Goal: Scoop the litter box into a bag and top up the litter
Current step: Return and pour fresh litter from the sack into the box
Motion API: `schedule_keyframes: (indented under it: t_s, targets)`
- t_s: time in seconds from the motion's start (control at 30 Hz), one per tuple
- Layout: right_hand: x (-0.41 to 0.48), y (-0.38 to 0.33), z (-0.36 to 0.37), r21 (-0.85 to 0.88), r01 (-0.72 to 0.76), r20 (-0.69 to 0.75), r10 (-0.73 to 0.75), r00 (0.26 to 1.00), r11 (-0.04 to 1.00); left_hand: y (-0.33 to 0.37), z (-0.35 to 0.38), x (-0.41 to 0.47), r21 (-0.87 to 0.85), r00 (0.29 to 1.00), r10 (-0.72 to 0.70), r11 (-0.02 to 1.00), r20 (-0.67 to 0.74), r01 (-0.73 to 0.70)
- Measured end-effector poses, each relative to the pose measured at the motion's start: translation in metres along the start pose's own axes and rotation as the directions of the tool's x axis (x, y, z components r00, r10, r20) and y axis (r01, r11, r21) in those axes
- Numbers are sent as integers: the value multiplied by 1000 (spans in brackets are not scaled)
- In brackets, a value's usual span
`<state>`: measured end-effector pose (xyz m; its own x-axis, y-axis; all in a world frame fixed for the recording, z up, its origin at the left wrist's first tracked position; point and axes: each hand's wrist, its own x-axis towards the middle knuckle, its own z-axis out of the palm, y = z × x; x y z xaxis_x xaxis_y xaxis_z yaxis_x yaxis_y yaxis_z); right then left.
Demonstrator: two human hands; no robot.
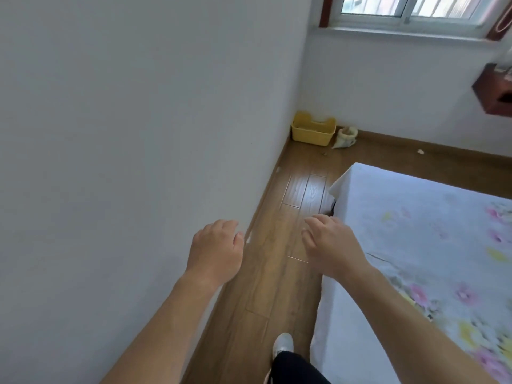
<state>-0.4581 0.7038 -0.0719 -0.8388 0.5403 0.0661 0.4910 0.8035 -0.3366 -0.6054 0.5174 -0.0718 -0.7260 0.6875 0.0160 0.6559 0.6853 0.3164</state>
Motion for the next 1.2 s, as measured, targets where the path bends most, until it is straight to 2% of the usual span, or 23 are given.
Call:
schedule_keyframes:
  t_s: [0.2, 0.37, 0.57, 0.77, 1.0, 1.13, 1.2]
  targets:
    - [71, 48, 16, 4, -74, 14, 74, 997, 997, 20, 19, 86, 35, 995, 76, 996, 61, -78]
    - [150, 88, 8, 2, -65, 5, 65, 998, 998, 44, 31, 176, 58, 993, 95, 993, 69, -99]
    - [233, 130, -12, -31, -35, -44, 33, 998, 999, 76, 29, 267, 65, 992, 115, 991, 45, -118]
    - [310, 157, -21, -19, -68, -122, 65, 990, 997, 95, 39, 359, 60, 987, 150, 986, 65, -154]
    - [405, 199, -29, -98, -201, -125, 188, 974, 975, 118, 67, 495, 13, 964, 254, 967, 75, -256]
    - [451, 231, -41, -173, -260, -71, 252, 965, 950, 145, 71, 568, 4, 935, 344, 938, 90, -346]
    - [470, 246, -48, -134, -326, -125, 310, 942, 936, 162, 71, 601, -2, 922, 378, 925, 82, -379]
